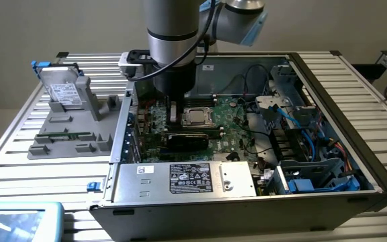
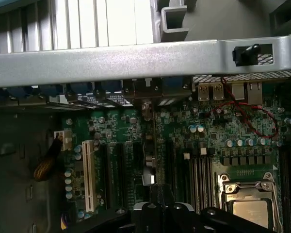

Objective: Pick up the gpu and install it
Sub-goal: 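Press down on the gpu until it lock into place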

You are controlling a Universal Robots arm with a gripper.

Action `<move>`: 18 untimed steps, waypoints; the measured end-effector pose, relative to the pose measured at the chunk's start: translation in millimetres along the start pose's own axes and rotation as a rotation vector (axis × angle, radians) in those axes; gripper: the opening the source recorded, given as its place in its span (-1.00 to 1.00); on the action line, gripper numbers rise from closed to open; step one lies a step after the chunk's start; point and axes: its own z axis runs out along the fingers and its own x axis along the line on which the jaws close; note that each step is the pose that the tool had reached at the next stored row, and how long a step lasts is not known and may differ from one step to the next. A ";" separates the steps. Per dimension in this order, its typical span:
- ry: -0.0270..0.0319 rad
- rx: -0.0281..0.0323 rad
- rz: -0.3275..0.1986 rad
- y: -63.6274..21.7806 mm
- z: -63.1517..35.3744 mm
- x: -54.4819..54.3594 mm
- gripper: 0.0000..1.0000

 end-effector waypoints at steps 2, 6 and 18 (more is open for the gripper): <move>0.0001 -0.0020 0.000 -4.9 1.3 -0.3 -0.76; 0.0013 -0.0117 0.001 -5.3 5.6 -0.1 -0.76; 0.0021 -0.0126 0.004 -5.2 -2.2 0.1 -0.76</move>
